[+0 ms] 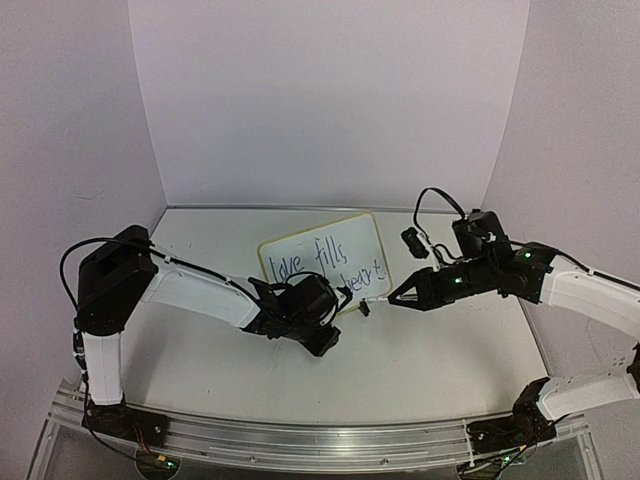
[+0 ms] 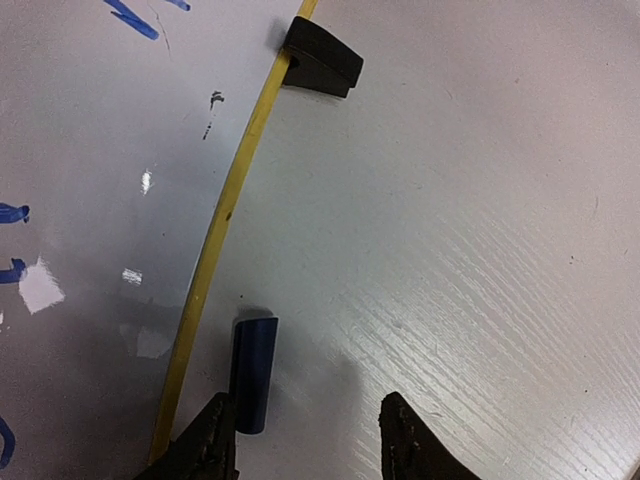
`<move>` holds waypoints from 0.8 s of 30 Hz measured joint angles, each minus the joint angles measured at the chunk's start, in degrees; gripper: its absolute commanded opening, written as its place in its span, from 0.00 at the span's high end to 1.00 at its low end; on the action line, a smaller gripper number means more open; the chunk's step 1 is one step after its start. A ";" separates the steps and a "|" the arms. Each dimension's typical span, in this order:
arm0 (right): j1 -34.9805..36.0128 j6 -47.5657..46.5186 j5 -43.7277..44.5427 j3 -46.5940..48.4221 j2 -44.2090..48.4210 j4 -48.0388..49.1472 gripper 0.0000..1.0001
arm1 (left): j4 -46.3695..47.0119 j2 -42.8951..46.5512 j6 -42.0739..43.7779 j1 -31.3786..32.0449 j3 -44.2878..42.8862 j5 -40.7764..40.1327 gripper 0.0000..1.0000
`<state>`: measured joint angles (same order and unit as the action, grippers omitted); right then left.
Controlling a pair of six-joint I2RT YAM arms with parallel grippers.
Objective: Write a sentence on the whiteboard
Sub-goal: Move the pen cap to the center of the board.
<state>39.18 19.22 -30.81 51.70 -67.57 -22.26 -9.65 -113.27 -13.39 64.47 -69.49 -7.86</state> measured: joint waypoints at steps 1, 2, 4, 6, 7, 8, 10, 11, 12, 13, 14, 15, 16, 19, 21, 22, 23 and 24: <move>0.00 0.13 0.00 -0.02 0.04 0.02 1.00 | 0.04 -0.20 0.00 0.00 -0.11 -0.09 0.54; 0.00 0.22 -0.02 -0.07 0.15 0.07 1.00 | 0.04 -0.59 0.00 -0.02 -0.50 -0.48 0.54; 0.00 0.39 -0.07 -0.13 0.33 0.22 1.00 | 0.09 -0.79 -0.11 -0.07 -0.57 -0.90 0.54; 0.00 0.46 -0.09 -0.28 0.59 0.46 1.00 | 0.24 -0.81 -0.09 -0.17 -0.57 -0.90 0.54; 0.00 0.52 -0.09 -0.37 0.72 0.48 1.00 | 0.33 -0.83 -0.09 -0.26 -0.57 -0.90 0.55; 0.00 0.59 -0.09 -0.39 0.79 0.50 1.00 | 0.46 -0.83 -0.09 -0.33 -0.57 -0.90 0.55; 0.00 0.61 -0.11 -0.50 0.90 0.63 1.00 | 0.66 -0.96 -0.07 -0.50 -0.68 -0.90 0.55; 0.00 0.63 -0.09 -0.57 0.94 0.72 1.00 | 0.66 -1.16 -0.09 -0.57 -0.90 -0.85 0.55; 0.00 0.63 -0.09 -0.61 0.96 0.81 1.00 | 0.68 -1.27 -0.09 -0.61 -1.03 -0.87 0.55; 0.00 0.66 -0.11 -0.74 1.05 0.92 1.00 | 0.72 -1.49 -0.09 -0.68 -1.27 -0.81 0.55; 0.00 0.70 -0.11 -0.83 1.09 0.92 1.00 | 0.81 -1.73 -0.11 -0.76 -1.46 -0.81 0.55; 0.00 0.72 -0.11 -0.87 1.16 0.94 1.00 | 0.87 -1.84 -0.15 -0.81 -1.55 -0.76 0.55; 0.00 0.85 -0.11 -0.98 1.33 1.01 1.00 | 1.27 -2.19 -0.20 -0.94 -1.79 -0.68 0.55; 0.00 0.98 -0.11 -1.09 1.73 1.29 1.00 | 1.33 -2.40 -0.57 -1.16 -2.10 -0.24 0.55; 0.00 1.05 -0.09 -1.16 1.95 1.36 1.00 | 1.33 -2.43 -0.85 -1.31 -2.19 0.02 0.55; 0.00 1.07 -0.11 -1.25 2.10 1.44 1.00 | 1.27 -2.47 -1.22 -1.42 -2.29 0.24 0.55; 0.00 1.14 -0.11 -1.25 2.19 1.44 1.00 | 1.27 -2.56 -1.51 -1.46 -2.43 0.33 0.55; 0.00 1.22 -0.11 -1.25 2.21 1.49 1.00 | 1.29 -2.69 -1.66 -1.51 -2.51 0.44 0.55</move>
<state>39.18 20.45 -30.92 50.46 -65.36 -20.78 -8.36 -115.96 -15.05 62.96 -72.01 -7.42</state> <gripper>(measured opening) 0.069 0.446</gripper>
